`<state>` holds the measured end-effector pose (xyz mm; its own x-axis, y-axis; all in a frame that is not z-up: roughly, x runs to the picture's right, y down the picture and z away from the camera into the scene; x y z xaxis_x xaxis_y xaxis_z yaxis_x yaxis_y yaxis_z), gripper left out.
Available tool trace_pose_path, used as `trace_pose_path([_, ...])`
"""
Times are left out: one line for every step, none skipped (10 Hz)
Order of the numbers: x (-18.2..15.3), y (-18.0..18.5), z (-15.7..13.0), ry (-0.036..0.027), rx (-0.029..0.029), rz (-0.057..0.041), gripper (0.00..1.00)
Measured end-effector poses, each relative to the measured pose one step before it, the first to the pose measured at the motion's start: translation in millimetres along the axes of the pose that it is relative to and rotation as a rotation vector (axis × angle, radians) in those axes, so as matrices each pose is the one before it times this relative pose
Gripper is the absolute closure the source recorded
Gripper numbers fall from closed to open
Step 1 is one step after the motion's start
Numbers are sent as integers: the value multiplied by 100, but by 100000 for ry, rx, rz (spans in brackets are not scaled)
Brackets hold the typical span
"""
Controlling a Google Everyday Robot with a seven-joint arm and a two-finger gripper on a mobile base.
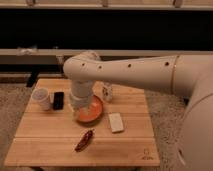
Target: Move the arm in a circular motion
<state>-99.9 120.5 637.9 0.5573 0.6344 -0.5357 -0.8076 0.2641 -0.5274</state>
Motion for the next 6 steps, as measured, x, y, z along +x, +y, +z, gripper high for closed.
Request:
trace_pose_path([1490,-1892,227,210,-1160,6817,49])
trace_pose_path([1089,-1818,15,3,-677,5976,49])
trace_pose_path([729,-1599,-40,-120,-255,4944,49])
trace_pose_path([718,-2359,-161,-442,-322,7068,49])
trace_pose_path([-118,-2754,-322,-1132,69,8027,49])
trace_pose_path([-667,-2017,-161,-1086,424,5348,49])
